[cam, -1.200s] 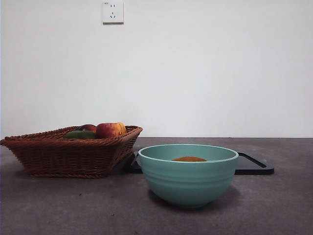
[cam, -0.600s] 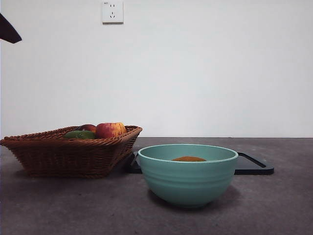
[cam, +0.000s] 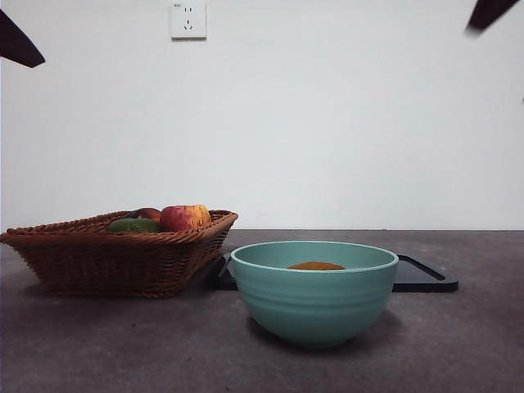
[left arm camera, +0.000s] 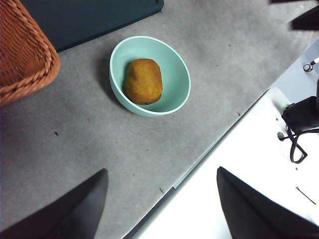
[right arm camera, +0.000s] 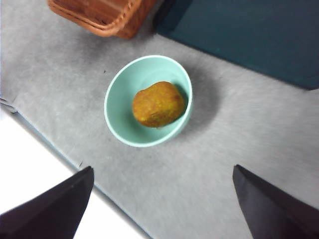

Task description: Pick up the wifruite, put it on the bowl, pick up the plate, put it on desk

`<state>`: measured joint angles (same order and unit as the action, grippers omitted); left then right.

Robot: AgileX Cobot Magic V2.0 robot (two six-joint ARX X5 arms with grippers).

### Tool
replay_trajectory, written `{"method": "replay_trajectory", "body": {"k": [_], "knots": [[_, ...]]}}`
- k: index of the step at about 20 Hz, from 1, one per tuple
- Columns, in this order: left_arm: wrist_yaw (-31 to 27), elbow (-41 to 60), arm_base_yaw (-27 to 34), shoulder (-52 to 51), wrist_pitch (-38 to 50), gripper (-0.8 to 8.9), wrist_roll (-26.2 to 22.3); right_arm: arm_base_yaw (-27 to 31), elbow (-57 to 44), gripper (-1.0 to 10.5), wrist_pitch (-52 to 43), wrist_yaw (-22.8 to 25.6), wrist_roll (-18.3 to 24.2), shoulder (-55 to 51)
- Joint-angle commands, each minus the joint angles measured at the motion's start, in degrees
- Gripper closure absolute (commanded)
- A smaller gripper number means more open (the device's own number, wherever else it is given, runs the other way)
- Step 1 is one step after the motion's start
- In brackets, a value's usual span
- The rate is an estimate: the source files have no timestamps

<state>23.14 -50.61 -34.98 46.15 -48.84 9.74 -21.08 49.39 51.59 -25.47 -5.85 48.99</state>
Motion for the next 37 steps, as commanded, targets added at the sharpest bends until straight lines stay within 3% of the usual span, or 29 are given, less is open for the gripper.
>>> {"method": "replay_trajectory", "body": {"k": [1,3,7,9,16,26,37], "knots": [[0.5,-0.4,-0.3,0.3,0.7,4.69,-0.6,-3.0,-2.6,5.0,-6.6,0.1,-5.8,2.4],[0.5,-0.4,-0.3,0.3,0.8,4.69,-0.6,-5.8,-3.8,5.0,-11.7,1.8,-8.4,5.8],[0.5,-0.4,-0.3,0.3,0.8,4.69,-0.6,-11.2,-4.1,5.0,-19.2,14.7,-10.3,14.6],[0.5,-0.4,-0.3,0.3,0.7,4.69,-0.7,-12.6,-4.1,5.3,-21.7,18.7,-10.3,18.9],[0.5,-0.4,-0.3,0.3,0.6,4.69,-0.7,-14.5,-4.1,6.2,-27.8,19.8,-10.3,31.2],[0.5,-0.4,-0.3,0.3,0.4,4.69,-0.7,-16.0,-4.1,9.4,-32.4,19.9,-10.0,36.9],[0.5,-0.4,-0.3,0.3,0.5,4.69,-1.3,-15.3,3.4,9.4,-29.6,19.7,-8.4,36.0]]}}
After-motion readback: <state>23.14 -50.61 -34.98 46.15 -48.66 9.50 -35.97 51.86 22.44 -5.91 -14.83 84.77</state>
